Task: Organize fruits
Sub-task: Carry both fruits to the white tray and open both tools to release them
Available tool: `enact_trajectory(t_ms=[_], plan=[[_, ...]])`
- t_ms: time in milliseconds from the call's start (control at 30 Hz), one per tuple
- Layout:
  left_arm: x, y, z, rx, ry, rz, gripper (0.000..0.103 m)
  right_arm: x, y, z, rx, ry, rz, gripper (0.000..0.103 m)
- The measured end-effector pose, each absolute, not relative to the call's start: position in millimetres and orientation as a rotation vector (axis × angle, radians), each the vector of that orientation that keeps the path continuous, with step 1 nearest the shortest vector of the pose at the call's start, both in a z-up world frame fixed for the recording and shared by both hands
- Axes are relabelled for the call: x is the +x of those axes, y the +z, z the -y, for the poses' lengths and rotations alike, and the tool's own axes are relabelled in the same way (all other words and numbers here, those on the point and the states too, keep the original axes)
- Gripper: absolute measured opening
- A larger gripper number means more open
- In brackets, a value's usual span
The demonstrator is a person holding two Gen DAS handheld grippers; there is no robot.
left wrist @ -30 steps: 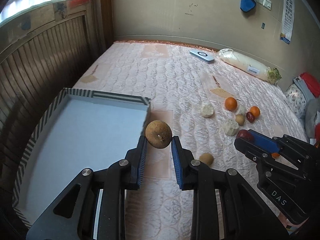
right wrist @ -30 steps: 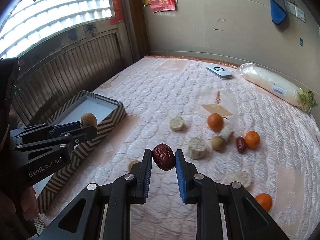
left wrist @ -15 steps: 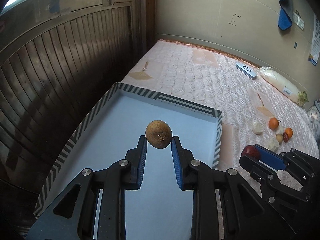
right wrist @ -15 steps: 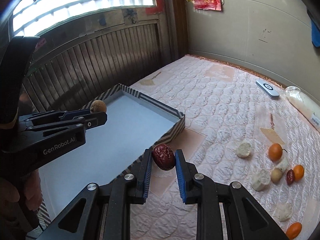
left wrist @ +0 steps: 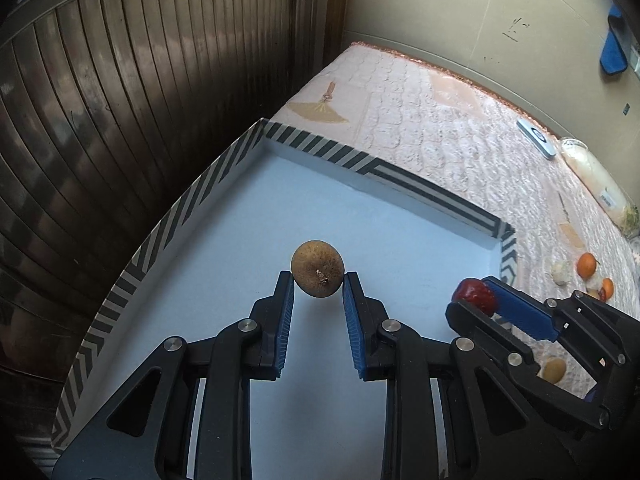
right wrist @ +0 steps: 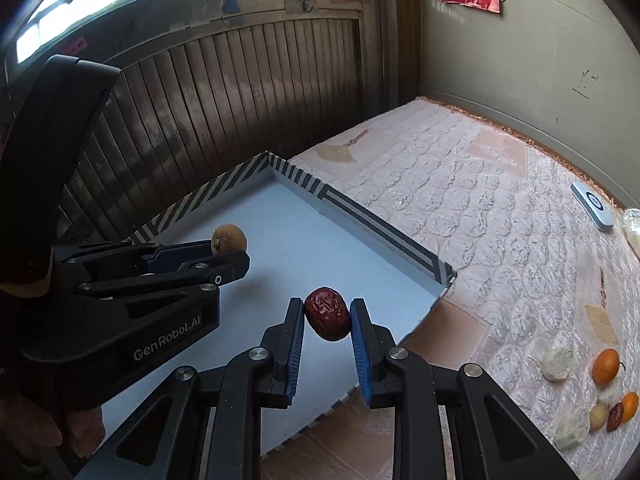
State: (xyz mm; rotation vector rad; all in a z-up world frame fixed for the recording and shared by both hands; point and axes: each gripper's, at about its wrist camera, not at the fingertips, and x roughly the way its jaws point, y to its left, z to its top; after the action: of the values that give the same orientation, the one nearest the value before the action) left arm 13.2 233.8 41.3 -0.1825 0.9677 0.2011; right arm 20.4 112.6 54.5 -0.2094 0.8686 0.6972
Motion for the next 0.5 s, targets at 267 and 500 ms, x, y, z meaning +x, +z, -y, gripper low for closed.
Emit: enact_trajectory(t_ms=[267,500], plan=[[19,27,-246,-0.228,0.248,-1.012,0.024,29,29,-141,-0.25,0.722,-0.911,0.022],[13,32,-249,-0.238,0.272,-0.978,0.064,25,31,-138,-0.205,0.755,-0.902,0.037]])
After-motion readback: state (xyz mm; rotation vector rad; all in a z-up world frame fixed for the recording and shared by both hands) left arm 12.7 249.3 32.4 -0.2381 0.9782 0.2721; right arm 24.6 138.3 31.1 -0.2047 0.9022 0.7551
